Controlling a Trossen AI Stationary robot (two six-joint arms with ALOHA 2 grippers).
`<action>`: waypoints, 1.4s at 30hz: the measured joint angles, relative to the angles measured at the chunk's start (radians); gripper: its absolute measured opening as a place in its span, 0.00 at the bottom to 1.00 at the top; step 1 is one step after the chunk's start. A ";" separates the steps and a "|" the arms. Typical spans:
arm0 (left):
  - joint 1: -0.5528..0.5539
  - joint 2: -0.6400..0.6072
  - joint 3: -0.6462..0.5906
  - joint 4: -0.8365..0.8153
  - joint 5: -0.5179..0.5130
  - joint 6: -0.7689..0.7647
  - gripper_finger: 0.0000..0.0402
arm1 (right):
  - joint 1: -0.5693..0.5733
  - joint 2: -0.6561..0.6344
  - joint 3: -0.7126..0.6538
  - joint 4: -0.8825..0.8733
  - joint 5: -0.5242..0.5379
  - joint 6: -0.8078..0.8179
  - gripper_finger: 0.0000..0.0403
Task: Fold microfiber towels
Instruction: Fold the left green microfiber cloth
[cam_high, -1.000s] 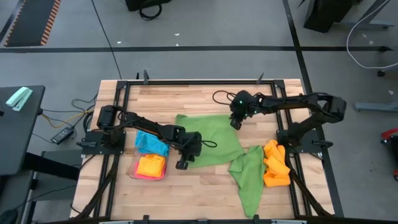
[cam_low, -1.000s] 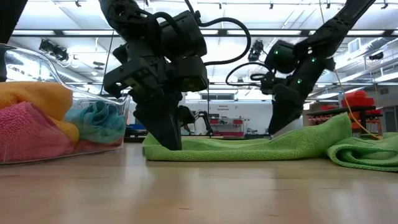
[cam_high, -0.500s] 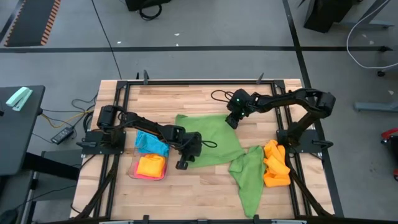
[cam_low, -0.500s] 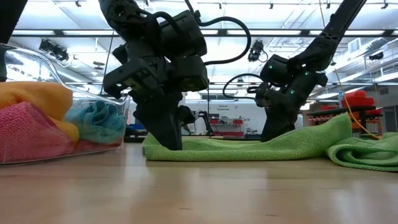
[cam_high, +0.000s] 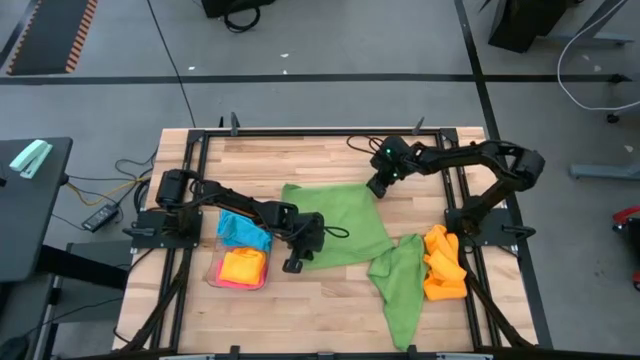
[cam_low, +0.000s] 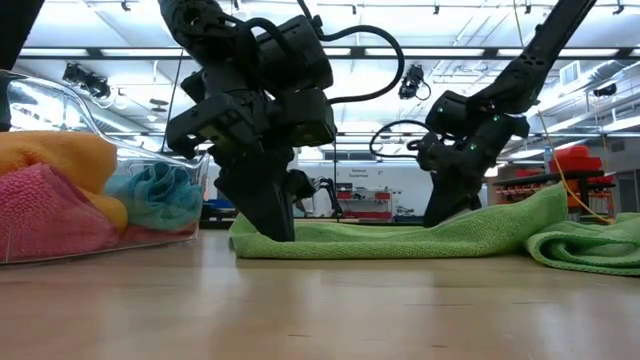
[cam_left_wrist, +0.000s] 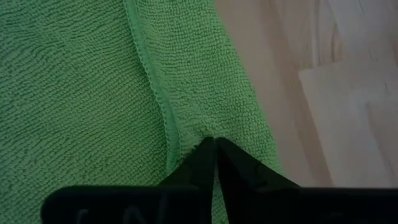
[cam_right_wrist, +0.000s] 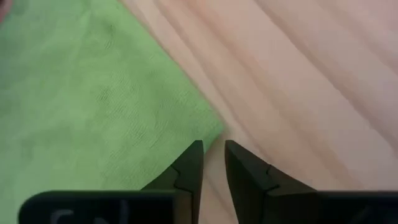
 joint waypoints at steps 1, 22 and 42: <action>0.000 0.000 0.000 0.000 0.000 0.000 0.08 | -0.002 0.002 0.000 -0.005 -0.017 0.000 0.20; 0.001 0.005 -0.003 0.083 -0.011 0.035 0.06 | 0.080 0.003 0.000 -0.032 0.146 0.156 0.30; 0.001 0.003 -0.001 0.179 -0.102 0.030 0.06 | 0.171 0.003 0.003 0.100 0.091 0.104 0.30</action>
